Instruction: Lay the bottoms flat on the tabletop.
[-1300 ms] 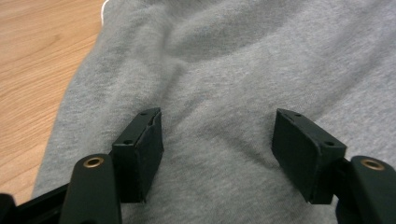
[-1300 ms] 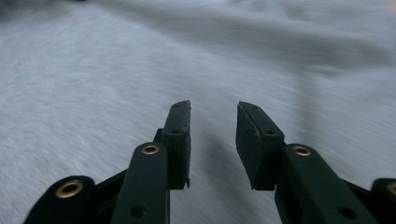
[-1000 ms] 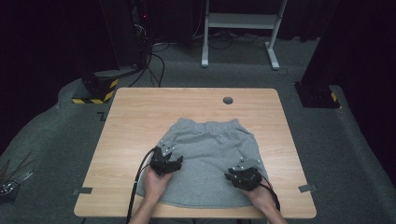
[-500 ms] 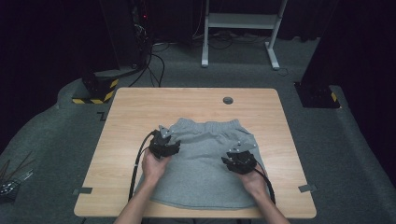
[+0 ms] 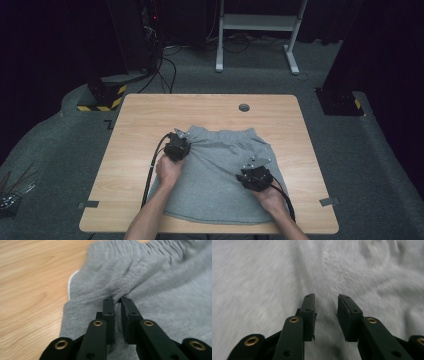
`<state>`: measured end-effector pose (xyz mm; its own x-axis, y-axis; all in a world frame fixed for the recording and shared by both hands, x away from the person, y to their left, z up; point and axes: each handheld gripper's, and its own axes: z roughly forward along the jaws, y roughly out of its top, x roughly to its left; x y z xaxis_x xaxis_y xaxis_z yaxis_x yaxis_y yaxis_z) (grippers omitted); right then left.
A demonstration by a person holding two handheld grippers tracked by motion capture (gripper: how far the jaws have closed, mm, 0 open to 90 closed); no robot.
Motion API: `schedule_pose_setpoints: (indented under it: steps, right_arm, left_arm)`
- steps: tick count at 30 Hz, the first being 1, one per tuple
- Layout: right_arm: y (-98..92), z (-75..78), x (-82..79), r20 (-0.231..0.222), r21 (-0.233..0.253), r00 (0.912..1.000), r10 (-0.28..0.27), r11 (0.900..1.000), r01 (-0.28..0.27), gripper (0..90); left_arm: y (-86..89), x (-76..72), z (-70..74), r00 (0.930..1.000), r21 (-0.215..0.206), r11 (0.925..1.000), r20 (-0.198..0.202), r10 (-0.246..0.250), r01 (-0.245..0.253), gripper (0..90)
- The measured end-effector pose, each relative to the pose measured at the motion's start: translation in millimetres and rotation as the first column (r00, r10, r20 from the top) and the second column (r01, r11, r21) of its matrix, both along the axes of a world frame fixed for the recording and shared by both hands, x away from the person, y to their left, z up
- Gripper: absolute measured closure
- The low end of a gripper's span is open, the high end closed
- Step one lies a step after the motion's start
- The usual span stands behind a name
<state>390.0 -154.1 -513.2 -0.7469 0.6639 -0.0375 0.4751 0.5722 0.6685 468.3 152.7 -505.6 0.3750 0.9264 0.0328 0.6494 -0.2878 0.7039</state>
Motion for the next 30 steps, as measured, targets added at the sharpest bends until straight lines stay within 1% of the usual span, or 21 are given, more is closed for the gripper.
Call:
schedule_pose_setpoints:
  steps: [1, 3, 5, 7, 8, 10, 11, 12, 13, 14, 15, 17, 18, 19, 20, 21, 23, 26, 27, 28, 30]
  right_arm:
    - [-2.8, 0.2, -4.0, -0.004, 0.000, 1.0000, 0.005, 1.000, -0.005, 67.5]
    - [-8.4, 0.2, -10.4, -0.005, 0.003, 0.9999, 0.014, 1.000, -0.014, 67.6]
    - [-11.5, 1.4, -13.3, -0.018, -0.001, 0.9996, 0.024, 1.000, -0.024, 67.7]
    - [-12.7, 4.4, -11.2, -0.017, -0.015, 0.9994, 0.028, 0.999, -0.029, 67.9]
    - [-14.6, 7.3, -8.5, 0.001, -0.007, 0.9999, 0.012, 1.000, -0.012, 67.6]
    - [-22.8, 16.5, 1.6, 0.030, 0.045, 0.9979, -0.057, 0.997, 0.055, 65.9]
    - [-27.3, 20.5, 8.6, 0.063, 0.052, 0.9929, -0.101, 0.994, 0.098, 65.5]
    - [-32.4, 22.9, 17.4, 0.078, 0.068, 0.9853, -0.152, 0.987, 0.147, 64.4]
    - [-32.4, 22.9, 17.4, 0.078, 0.068, 0.9853, -0.152, 0.987, 0.147, 64.4]
    - [-37.4, 24.8, 27.2, 0.069, 0.082, 0.9788, -0.193, 0.979, 0.187, 63.7]
    - [-43.1, 26.3, 45.4, 0.068, 0.066, 0.9628, -0.262, 0.964, 0.257, 61.2]
    - [-46.7, 25.4, 57.4, 0.049, 0.062, 0.9497, -0.309, 0.950, 0.306, 59.5]
    - [-48.5, 24.4, 62.0, 0.052, 0.058, 0.9416, -0.333, 0.942, 0.330, 58.5]
    - [-48.5, 24.4, 62.0, 0.052, 0.058, 0.9416, -0.333, 0.942, 0.330, 58.5]
    - [-51.8, 20.1, 72.1, 0.034, 0.043, 0.9286, -0.369, 0.929, 0.368, 55.1]
    - [-52.4, 18.2, 74.7, 0.026, 0.036, 0.9238, -0.382, 0.924, 0.381, 53.8]
    - [-53.2, 12.0, 81.5, 0.008, 0.007, 0.9188, -0.395, 0.919, 0.395, 50.8]
    - [-52.5, 5.9, 86.0, -0.001, -0.018, 0.9165, -0.400, 0.916, 0.400, 50.6]
    - [-51.5, 5.0, 86.6, 0.016, -0.021, 0.9183, -0.396, 0.918, 0.396, 54.4]
    - [-49.2, 5.4, 87.7, 0.012, -0.026, 0.9314, -0.364, 0.931, 0.364, 69.4]
    - [-46.7, 6.9, 89.5, 0.006, -0.047, 0.9444, -0.329, 0.943, 0.329, 82.1]
  left_arm:
    - [2.6, -0.2, 1.4, 0.9999, -0.014, 0.9998, 0.003, 0.012, -0.012, 82.8]
    - [3.6, -1.7, 3.2, 1.0000, -0.031, 0.9995, -0.004, -0.006, 0.006, 82.1]
    - [1.5, -6.1, 5.5, 0.9990, -0.006, 0.9991, 0.014, -0.043, 0.043, 79.1]
    - [3.9, -9.5, 10.8, 0.9977, -0.003, 0.9987, 0.046, -0.050, 0.050, 71.0]
    - [6.8, -10.2, 13.9, 0.9974, -0.012, 0.9993, 0.063, -0.036, 0.036, 66.4]
    - [14.3, -10.2, 18.5, 0.9971, -0.037, 0.9993, 0.076, -0.007, 0.010, 61.4]
    - [17.8, -9.4, 19.0, 0.9974, -0.044, 0.9990, 0.072, 0.008, -0.005, 60.1]
    - [20.5, -8.5, 18.4, 0.9980, -0.049, 0.9986, 0.060, 0.022, -0.019, 59.0]
    - [20.5, -8.5, 18.4, 0.9980, -0.049, 0.9986, 0.060, 0.022, -0.019, 58.4]
    - [23.5, -7.0, 16.4, 0.9988, -0.049, 0.9984, 0.039, 0.030, -0.028, 58.4]
    - [25.8, -5.3, 12.0, 0.9992, -0.043, 0.9984, 0.014, 0.038, -0.037, 57.2]
    - [27.9, -3.8, 6.8, 0.9989, -0.043, 0.9980, -0.004, 0.046, -0.047, 56.8]
    - [29.3, -3.0, 4.4, 0.9987, -0.049, 0.9976, -0.010, 0.050, -0.050, 56.7]
    - [29.3, -3.0, 4.4, 0.9987, -0.049, 0.9976, -0.010, 0.050, -0.050, 56.7]
    - [30.1, -0.9, -0.5, 0.9980, -0.051, 0.9971, -0.029, 0.055, -0.057, 56.6]
    - [30.3, 0.3, -2.5, 0.9979, -0.048, 0.9974, -0.038, 0.052, -0.054, 56.6]
    - [30.2, 2.1, -4.3, 0.9979, -0.044, 0.9976, -0.040, 0.051, -0.052, 56.7]
    - [29.4, 4.5, -4.1, 0.9977, -0.036, 0.9981, -0.047, 0.049, -0.051, 57.7]
    - [28.7, 5.3, -4.8, 0.9980, -0.027, 0.9985, -0.045, 0.046, -0.047, 59.3]
    - [28.7, 6.1, -5.9, 0.9978, -0.025, 0.9988, -0.051, 0.041, -0.043, 68.1]
    - [28.7, 6.5, -6.1, 0.9976, -0.026, 0.9985, -0.050, 0.047, -0.049, 78.4]
